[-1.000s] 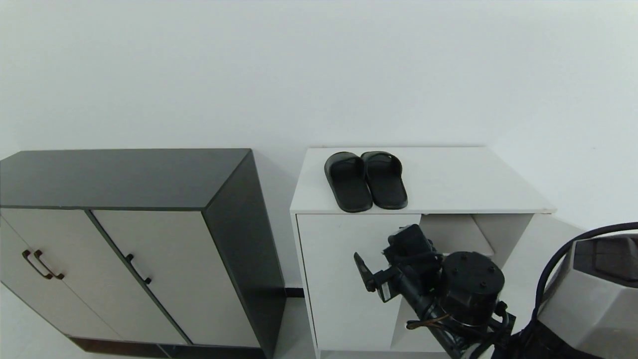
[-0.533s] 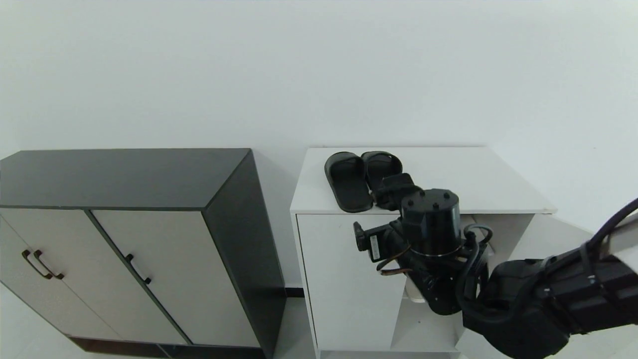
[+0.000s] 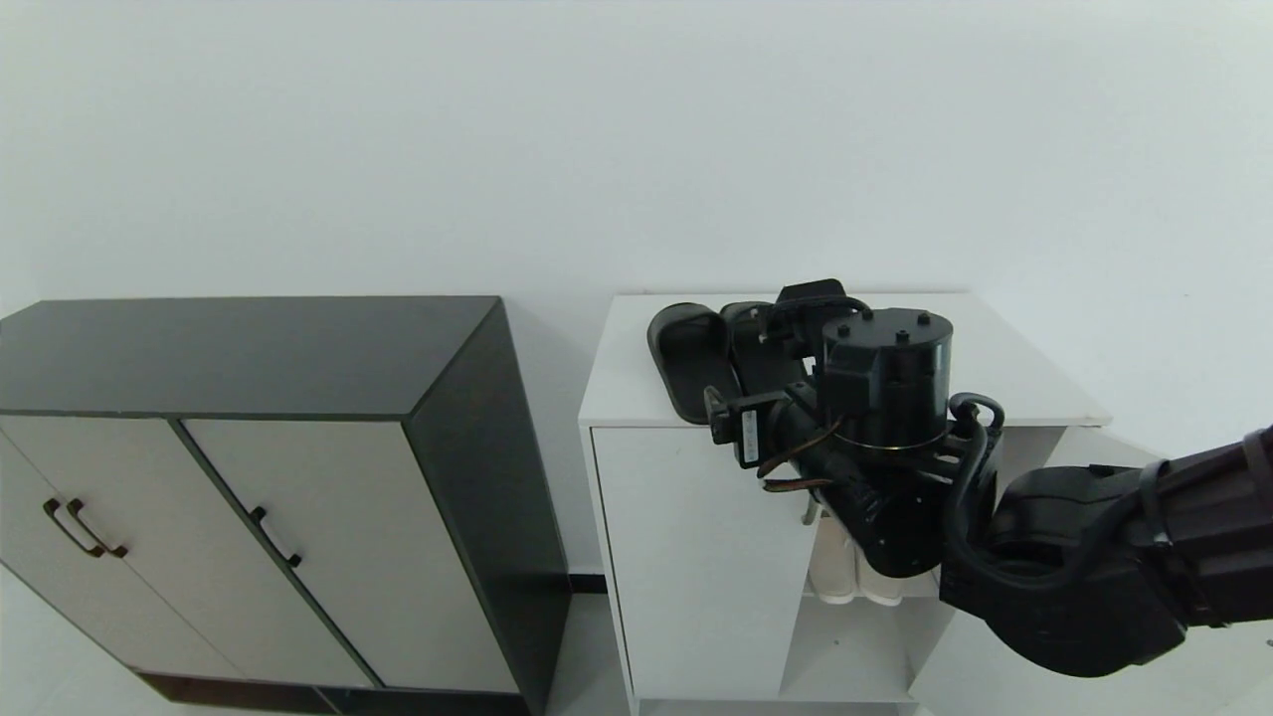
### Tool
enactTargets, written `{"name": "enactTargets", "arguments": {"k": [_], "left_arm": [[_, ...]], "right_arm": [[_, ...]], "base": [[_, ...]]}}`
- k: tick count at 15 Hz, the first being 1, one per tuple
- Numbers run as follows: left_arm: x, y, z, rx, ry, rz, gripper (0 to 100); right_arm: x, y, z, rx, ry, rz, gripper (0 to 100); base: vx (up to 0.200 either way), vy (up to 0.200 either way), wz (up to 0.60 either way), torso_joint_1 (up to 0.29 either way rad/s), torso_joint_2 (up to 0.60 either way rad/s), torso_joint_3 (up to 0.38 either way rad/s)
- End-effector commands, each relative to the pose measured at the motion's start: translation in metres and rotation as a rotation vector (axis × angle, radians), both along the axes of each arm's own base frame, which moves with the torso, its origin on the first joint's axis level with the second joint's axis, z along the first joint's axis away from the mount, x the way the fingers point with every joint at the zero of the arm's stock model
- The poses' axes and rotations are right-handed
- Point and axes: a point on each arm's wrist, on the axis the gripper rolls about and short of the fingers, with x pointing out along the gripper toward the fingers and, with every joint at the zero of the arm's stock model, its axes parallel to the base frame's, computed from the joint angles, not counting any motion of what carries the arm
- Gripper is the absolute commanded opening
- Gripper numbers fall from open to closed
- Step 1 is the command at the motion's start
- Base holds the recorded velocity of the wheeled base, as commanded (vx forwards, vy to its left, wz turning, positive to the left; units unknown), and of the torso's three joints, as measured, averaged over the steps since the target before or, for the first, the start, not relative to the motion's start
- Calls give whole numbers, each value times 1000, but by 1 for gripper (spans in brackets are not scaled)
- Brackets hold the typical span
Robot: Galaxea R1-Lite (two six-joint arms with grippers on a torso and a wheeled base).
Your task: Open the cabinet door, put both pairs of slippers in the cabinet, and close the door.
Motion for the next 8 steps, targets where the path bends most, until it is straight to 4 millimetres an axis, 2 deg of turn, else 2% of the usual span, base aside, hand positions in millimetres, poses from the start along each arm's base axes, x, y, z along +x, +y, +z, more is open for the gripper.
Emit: {"name": "enactTargets", "arguments": {"k": [1, 8], "left_arm": [[0, 0, 0, 0, 0, -2, 0], [0, 0, 0, 0, 0, -2, 0]], "right_arm": [[1, 1, -3, 2, 7, -1, 100], [13, 6, -22, -11, 44, -14, 100]], "base": [[200, 0, 0, -2, 2, 2], [200, 0, 0, 5, 0, 2]]}}
